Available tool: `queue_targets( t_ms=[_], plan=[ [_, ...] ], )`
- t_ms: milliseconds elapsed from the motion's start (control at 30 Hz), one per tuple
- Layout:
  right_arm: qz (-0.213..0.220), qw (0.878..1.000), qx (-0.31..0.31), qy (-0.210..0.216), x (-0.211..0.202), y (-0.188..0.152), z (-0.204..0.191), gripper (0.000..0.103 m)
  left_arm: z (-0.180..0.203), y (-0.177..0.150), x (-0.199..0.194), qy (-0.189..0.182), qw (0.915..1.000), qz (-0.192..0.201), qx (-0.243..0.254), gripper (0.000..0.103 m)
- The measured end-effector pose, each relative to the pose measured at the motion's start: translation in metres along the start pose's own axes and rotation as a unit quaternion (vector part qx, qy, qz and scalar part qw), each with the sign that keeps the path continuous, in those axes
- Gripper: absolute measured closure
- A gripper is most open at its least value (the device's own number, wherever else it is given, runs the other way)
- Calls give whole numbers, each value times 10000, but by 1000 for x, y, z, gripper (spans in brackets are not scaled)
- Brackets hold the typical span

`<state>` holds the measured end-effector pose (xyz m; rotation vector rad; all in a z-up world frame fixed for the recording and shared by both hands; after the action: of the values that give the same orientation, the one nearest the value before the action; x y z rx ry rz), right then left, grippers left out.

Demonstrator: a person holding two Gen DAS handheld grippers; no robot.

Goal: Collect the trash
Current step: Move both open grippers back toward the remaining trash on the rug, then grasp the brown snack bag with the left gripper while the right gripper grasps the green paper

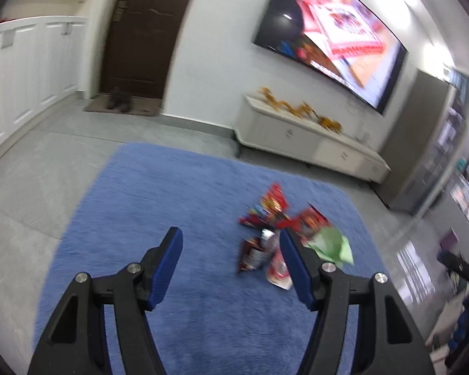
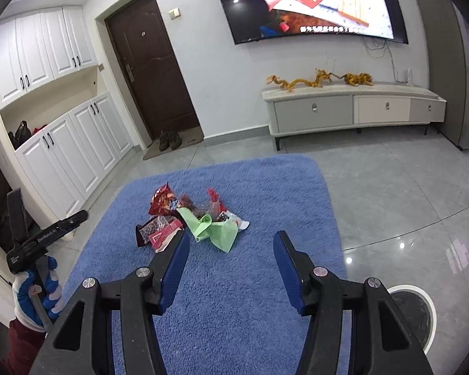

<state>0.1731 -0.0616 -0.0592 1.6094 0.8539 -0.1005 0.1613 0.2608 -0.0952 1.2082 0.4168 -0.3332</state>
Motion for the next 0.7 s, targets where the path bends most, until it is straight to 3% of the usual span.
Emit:
queue_targets(
  t_ms=[233,500,700],
  plan=[
    [-350,9990,-172,229,48,-10,-12,50,34,-22,56,-391,9966,-573,441,44],
    [-687,9952,-532,445,113,-22,-36,50,24,-41,109,-554,9925,-1055,261,52],
    [-778,9929,-851,279,152,-31,-39,50,23,-55,126,-714,9896,-1242,128,58]
  ],
)
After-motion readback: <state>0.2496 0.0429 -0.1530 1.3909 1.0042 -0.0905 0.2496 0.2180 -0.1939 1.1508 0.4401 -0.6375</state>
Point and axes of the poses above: each gripper's, at about its wrist camera, not at the fingertips, and x roughly the way its jaws point, z to its right, y to its top, the point moved 7 cm from there along x, roughly the way its jaws point, and after that the axes turned 8 degrees about z, right-handed, at the moved point
